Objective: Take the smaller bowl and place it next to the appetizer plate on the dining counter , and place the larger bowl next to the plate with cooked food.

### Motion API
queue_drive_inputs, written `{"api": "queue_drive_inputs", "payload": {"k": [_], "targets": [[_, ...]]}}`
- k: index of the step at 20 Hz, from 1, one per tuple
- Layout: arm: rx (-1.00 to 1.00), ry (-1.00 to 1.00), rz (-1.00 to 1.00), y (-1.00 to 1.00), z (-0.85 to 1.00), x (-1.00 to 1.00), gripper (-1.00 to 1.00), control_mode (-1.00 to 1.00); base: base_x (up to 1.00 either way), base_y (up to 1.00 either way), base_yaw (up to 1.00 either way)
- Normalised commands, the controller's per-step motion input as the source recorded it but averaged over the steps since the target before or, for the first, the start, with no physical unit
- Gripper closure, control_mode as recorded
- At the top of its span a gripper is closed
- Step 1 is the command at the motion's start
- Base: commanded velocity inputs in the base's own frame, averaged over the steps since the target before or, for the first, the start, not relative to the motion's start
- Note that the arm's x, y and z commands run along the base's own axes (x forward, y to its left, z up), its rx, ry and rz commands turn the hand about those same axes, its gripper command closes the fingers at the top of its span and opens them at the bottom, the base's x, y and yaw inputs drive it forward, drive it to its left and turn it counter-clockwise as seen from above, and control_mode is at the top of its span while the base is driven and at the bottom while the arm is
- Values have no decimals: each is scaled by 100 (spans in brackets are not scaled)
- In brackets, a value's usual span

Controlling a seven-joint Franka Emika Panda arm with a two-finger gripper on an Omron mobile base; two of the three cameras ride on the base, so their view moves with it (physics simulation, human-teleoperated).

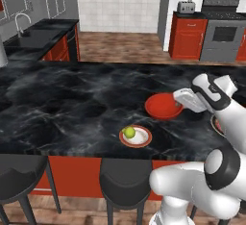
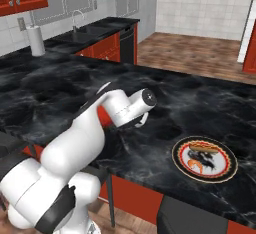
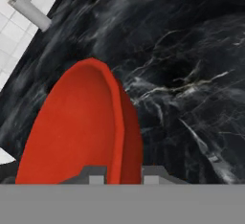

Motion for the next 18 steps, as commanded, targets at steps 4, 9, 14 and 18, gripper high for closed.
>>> {"api": "queue_drive_inputs", "payload": {"k": [4,9,14,18], "targets": [[-1,4,0,-28,-27,0,100,-100,0,0,0],[-3,1,0,-12,-44,0,100,-100,0,0,0],[-2,0,0,-1,-43,-22,100,-100,0,0,0],[-4,0,0,-5,-37,-18,100,-100,0,0,0]]}}
